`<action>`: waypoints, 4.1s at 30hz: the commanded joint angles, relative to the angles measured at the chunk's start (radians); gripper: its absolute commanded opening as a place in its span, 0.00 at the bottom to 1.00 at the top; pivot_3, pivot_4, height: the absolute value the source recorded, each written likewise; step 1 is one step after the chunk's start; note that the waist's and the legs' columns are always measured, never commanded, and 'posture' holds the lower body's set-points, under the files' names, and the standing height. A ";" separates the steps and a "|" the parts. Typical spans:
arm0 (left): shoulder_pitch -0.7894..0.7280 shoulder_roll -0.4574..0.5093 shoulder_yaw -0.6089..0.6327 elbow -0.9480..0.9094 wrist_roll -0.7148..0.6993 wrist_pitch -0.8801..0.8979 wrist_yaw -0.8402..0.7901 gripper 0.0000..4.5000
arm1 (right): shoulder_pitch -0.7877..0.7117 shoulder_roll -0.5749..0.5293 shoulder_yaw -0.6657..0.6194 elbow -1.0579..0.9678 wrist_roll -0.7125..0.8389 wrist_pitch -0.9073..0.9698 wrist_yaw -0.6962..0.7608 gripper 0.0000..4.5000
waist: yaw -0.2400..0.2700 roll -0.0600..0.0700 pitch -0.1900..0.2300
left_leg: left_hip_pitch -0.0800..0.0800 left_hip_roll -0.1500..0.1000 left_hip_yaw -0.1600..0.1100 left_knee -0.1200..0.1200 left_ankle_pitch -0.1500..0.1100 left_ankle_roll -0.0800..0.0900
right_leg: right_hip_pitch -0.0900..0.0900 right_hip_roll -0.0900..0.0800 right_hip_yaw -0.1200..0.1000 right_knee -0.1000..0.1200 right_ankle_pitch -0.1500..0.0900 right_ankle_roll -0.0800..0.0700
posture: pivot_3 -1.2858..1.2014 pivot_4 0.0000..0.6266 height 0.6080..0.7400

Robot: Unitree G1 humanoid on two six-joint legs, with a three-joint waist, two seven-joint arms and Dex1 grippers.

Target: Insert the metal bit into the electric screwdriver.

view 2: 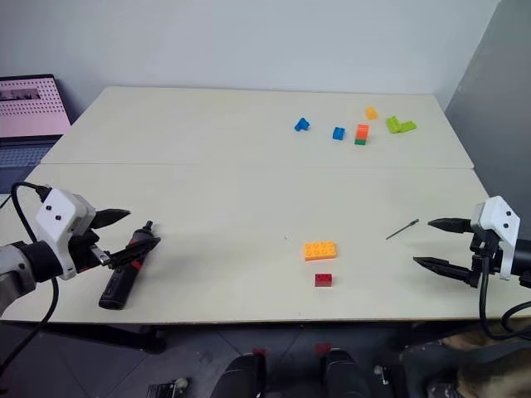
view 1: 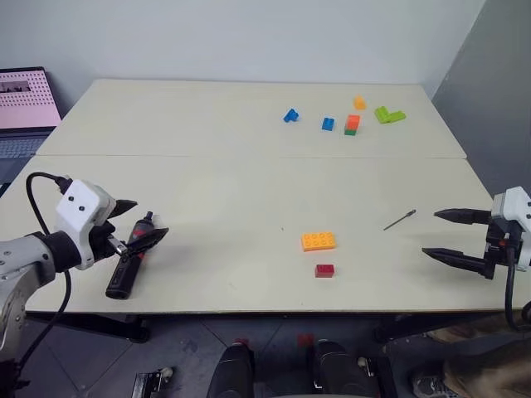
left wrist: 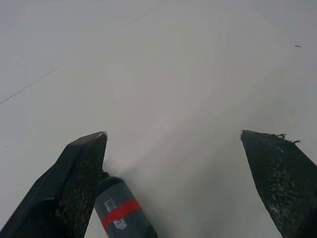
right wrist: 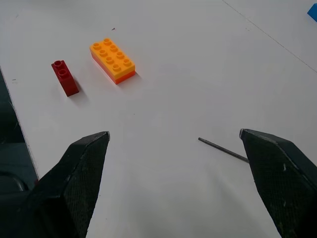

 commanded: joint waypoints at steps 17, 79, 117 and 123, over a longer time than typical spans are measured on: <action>-0.052 0.013 -0.018 -0.031 -0.016 -0.052 -0.021 1.00 | -0.020 0.007 -0.023 -0.039 0.005 -0.011 -0.014 0.98 | 0.000 0.000 0.000 | 0.000 0.000 0.000 0.000 0.000 0.000 | 0.000 0.000 0.001 0.000 0.001 0.001 | 0.52 0.24 1.00; -0.232 -0.319 -0.560 -0.156 0.044 -0.212 -0.026 1.00 | -0.695 0.497 0.367 0.707 -0.511 -0.236 -0.632 0.32 | 0.001 0.001 0.000 | -0.002 0.000 0.002 0.014 0.000 0.000 | 0.001 0.001 0.004 0.003 0.006 0.007 | 0.52 0.24 1.00; -0.452 -0.461 -0.727 -0.079 0.073 -0.188 -0.051 1.00 | -0.656 0.451 -0.010 0.842 -0.334 -0.030 -1.053 0.76 | -0.027 0.001 0.000 | -0.002 -0.001 0.006 0.012 0.000 0.001 | 0.001 0.002 0.010 0.002 0.009 0.013 | 0.52 0.24 1.00; -0.436 -0.433 -0.691 -0.082 0.068 -0.181 -0.045 1.00 | -0.582 0.432 -0.012 0.641 -0.280 0.006 -0.957 0.99 | -0.027 0.001 0.000 | -0.002 -0.001 0.007 0.012 0.000 0.001 | 0.000 0.002 0.011 0.002 0.010 0.014 | 0.52 0.24 1.00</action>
